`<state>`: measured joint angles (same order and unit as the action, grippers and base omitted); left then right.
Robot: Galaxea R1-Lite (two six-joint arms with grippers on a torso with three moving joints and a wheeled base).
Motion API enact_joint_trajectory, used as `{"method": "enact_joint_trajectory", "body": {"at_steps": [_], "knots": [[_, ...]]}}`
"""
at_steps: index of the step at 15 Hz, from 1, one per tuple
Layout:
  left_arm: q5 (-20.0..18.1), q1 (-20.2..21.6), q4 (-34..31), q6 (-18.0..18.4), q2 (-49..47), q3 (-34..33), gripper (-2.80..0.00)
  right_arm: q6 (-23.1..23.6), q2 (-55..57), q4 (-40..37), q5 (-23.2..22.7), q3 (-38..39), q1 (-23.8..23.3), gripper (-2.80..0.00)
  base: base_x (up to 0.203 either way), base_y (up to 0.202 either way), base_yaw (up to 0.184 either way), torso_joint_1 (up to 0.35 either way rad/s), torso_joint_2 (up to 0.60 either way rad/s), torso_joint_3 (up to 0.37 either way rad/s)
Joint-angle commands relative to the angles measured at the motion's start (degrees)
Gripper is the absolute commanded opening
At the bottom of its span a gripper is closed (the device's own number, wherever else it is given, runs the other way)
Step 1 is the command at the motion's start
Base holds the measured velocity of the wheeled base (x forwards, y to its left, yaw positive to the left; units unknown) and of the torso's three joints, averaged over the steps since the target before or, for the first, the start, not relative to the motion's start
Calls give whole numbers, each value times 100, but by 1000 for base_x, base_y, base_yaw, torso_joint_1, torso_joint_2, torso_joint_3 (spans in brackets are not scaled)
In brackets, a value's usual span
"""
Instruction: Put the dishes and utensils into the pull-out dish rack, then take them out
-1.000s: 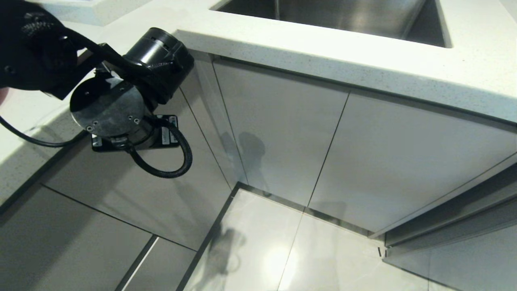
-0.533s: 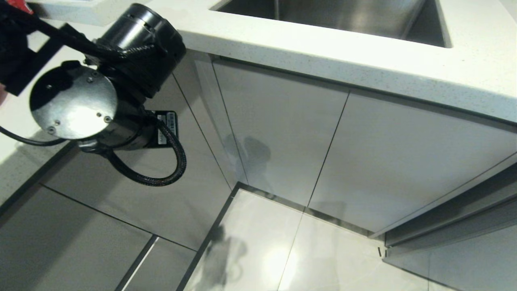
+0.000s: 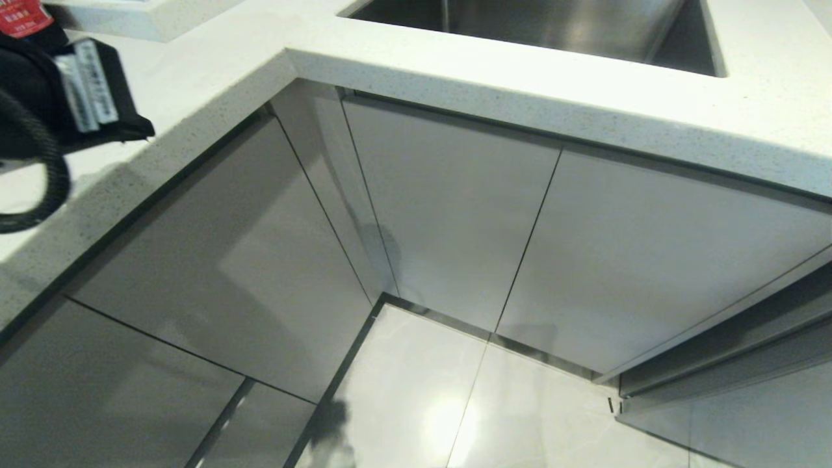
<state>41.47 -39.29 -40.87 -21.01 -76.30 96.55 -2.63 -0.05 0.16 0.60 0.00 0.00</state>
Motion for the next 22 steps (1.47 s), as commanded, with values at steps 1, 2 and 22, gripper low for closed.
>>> {"method": "enact_joint_trajectory", "body": {"at_steps": [1, 2, 22], "knots": [[-1236, 871, 836, 714, 1265, -388, -280, 0, 5, 2, 2, 0, 0, -280, 0, 0, 0, 0, 0, 0], [-1822, 1343, 1089, 911, 1583, -499, -280, 0, 5, 2, -4, 0, 8, -280, 0, 0, 0, 0, 0, 0], [-4146, 3983, 874, 3143, 7601, -5635, -280, 0, 5, 2, 2, 0, 0, -280, 0, 0, 0, 0, 0, 0]]}}
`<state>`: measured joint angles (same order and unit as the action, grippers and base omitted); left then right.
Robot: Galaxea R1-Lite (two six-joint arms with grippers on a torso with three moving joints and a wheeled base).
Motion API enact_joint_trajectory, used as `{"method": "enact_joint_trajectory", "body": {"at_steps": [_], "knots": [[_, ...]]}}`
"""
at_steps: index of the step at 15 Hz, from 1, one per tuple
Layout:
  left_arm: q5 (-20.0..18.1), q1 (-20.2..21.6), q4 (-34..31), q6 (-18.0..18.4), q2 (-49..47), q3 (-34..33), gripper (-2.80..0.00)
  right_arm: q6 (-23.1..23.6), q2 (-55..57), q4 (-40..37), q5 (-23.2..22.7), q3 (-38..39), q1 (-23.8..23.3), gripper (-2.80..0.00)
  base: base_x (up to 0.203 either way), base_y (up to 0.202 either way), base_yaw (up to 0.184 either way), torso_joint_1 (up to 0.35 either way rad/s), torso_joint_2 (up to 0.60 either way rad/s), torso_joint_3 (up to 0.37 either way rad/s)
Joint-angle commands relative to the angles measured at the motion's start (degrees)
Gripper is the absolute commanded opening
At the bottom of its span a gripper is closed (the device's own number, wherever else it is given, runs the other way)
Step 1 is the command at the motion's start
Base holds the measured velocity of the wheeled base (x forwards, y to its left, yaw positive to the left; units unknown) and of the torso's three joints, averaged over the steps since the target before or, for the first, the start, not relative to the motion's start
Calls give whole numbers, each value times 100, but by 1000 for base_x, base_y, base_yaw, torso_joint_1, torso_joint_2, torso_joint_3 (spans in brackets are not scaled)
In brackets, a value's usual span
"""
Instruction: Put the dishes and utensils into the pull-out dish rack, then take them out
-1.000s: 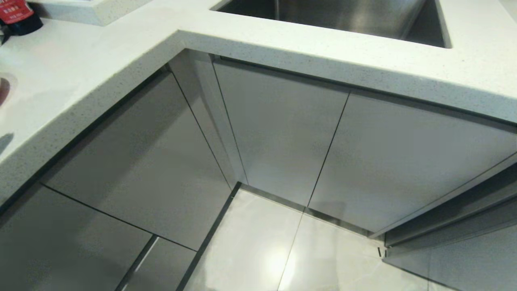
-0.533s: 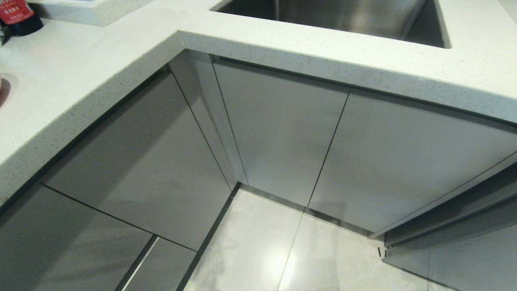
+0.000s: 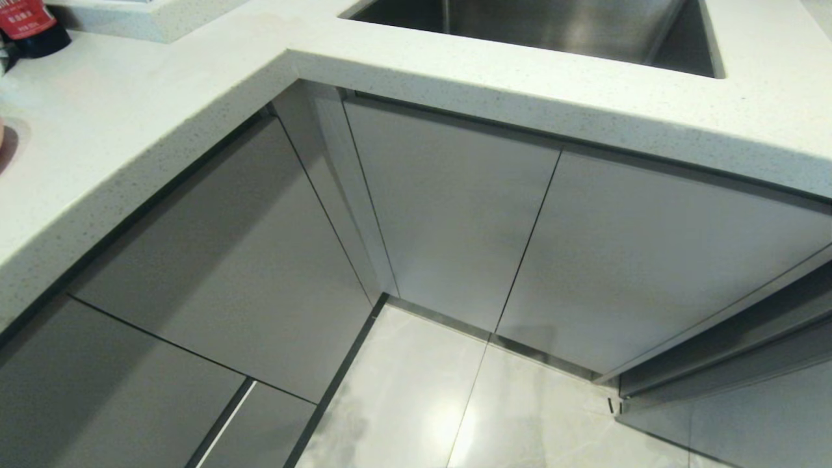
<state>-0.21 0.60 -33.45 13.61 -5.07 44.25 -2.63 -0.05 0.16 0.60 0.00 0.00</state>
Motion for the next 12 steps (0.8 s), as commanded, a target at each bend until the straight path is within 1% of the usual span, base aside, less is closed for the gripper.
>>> {"method": "enact_joint_trajectory", "body": {"at_steps": [1, 2, 4, 5, 8, 9, 12], "knots": [[43, -7, 425, -551, 497, -585, -280, 0, 5, 2, 2, 0, 0, -280, 0, 0, 0, 0, 0, 0], [57, -7, 557, -624, 504, -762, -280, 0, 5, 2, 1, 0, 0, -280, 0, 0, 0, 0, 0, 0], [167, -7, 887, -649, 506, -1384, -280, 0, 5, 2, 1, 0, 0, -280, 0, 0, 0, 0, 0, 0], [209, -7, 1276, -646, 503, -1765, -280, 0, 5, 2, 2, 0, 0, -280, 0, 0, 0, 0, 0, 0], [298, -7, 2764, -539, 499, -3049, -280, 0, 5, 2, -7, 0, 0, -280, 0, 0, 0, 0, 0, 0], [368, -7, 3150, -507, 498, -3433, -280, 0, 5, 2, 2, 0, 0, -280, 0, 0, 0, 0, 0, 0], [401, -7, 3630, -443, 498, -4306, -280, 0, 5, 2, 1, 0, 0, -280, 0, 0, 0, 0, 0, 0]]}}
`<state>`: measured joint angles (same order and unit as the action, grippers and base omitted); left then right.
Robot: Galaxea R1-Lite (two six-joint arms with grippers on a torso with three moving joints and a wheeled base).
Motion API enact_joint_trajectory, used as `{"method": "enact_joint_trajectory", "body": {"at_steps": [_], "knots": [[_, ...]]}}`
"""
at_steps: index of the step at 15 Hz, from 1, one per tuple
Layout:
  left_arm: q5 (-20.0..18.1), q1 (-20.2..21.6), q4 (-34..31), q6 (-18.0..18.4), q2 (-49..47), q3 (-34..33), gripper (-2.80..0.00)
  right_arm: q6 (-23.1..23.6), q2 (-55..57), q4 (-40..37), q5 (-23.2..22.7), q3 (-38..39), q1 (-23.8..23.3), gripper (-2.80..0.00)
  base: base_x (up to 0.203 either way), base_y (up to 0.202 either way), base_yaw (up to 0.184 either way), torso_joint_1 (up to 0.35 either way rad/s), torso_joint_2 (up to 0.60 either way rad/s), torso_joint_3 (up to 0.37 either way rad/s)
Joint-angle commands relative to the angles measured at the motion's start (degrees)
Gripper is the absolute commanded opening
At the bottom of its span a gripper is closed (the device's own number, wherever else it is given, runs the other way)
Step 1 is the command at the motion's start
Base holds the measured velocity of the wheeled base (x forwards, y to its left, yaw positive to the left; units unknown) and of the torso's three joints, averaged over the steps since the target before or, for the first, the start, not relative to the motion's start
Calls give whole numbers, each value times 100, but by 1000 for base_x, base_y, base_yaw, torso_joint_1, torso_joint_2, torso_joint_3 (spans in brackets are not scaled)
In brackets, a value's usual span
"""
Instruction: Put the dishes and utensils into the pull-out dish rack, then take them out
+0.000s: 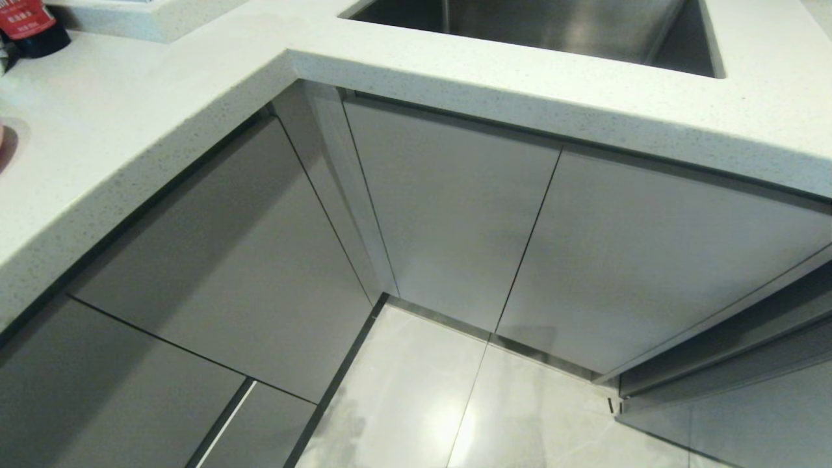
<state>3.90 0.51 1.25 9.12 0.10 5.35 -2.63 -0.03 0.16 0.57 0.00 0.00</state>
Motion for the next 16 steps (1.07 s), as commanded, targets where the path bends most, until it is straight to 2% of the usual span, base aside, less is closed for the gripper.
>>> {"method": "enact_joint_trajectory", "body": {"at_steps": [1, 3, 6, 7, 10, 12, 16], "knots": [[-142, 2, 288, -57, -19, -486, -280, 0, 3, 2, -4, 0, 0, -280, 0, 0, 0, 0, 0, 0], [-393, 2, 252, -69, -19, -531, -280, 0, 3, 2, -3, 0, 0, -280, 0, 0, 0, 0, 0, 0], [-552, 2, -353, -212, -19, -499, -280, 0, 3, 2, 1, 0, 0, -280, 0, 0, 0, 0, 0, 0], [-546, 2, -276, -425, -19, -505, -280, 0, 3, 2, 3, 0, 0, -280, 0, 0, 0, 0, 0, 0], [-487, 2, -160, -648, -19, -527, -280, 0, 3, 2, 4, 0, 2, -280, 0, 0, 0, 0, 0, 0], [-408, 2, -143, -921, -19, -527, -280, 0, 3, 2, 3, 0, 8, -280, 0, 0, 0, 0, 0, 0], [-399, 2, -142, -912, -19, -527, -280, 0, 3, 2, 4, 0, 0, -280, 0, 0, 0, 0, 0, 0]]}}
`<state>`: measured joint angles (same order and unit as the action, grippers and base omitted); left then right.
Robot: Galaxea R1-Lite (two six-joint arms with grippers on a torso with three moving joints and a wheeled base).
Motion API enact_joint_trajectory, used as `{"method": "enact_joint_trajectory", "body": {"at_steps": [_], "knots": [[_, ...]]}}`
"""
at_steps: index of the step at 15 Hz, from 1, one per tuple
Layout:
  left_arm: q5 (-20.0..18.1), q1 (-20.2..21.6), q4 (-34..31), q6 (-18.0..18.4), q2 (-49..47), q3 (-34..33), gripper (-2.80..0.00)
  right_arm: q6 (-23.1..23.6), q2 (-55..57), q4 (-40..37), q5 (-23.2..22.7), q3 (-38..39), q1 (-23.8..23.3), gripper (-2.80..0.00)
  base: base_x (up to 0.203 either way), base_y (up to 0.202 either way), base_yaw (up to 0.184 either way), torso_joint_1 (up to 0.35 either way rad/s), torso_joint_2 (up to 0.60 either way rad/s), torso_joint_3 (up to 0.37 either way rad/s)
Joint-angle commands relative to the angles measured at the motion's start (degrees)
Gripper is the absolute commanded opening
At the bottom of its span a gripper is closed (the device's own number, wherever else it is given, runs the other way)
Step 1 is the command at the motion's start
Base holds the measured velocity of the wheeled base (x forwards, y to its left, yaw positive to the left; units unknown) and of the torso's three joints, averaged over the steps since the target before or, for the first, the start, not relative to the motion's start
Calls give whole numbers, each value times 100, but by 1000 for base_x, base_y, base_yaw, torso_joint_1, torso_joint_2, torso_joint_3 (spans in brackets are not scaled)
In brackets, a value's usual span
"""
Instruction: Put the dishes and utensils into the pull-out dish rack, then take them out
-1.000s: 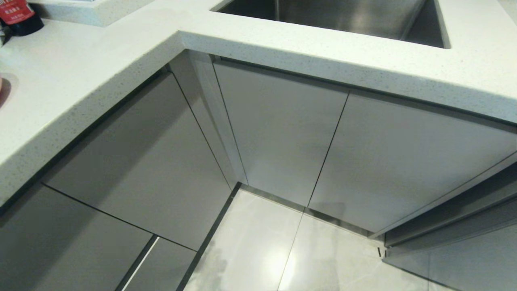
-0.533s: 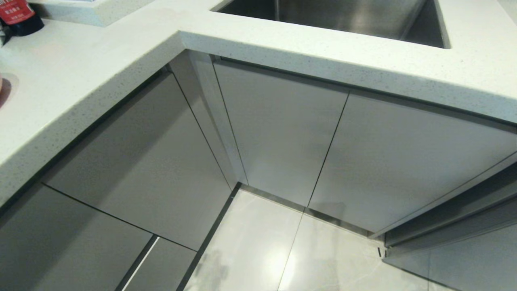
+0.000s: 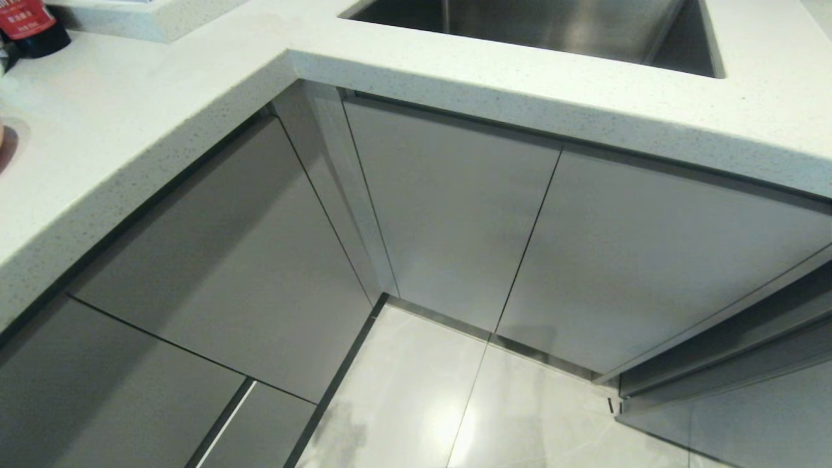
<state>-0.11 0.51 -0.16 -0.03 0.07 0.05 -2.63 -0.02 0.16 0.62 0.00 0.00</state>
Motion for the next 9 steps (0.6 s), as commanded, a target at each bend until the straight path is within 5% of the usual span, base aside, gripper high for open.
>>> {"method": "enact_joint_trajectory", "body": {"at_steps": [1, 9], "knots": [[2, 2, -2, -6, -16, -5, -280, 0, 2, 2, 0, 0, 0, -280, 0, 0, 0, 0, 0, 0], [11, 2, -11, 3, -16, -5, -280, 0, 2, 2, 0, 0, 0, -280, 0, 0, 0, 1, 1, 29]]}}
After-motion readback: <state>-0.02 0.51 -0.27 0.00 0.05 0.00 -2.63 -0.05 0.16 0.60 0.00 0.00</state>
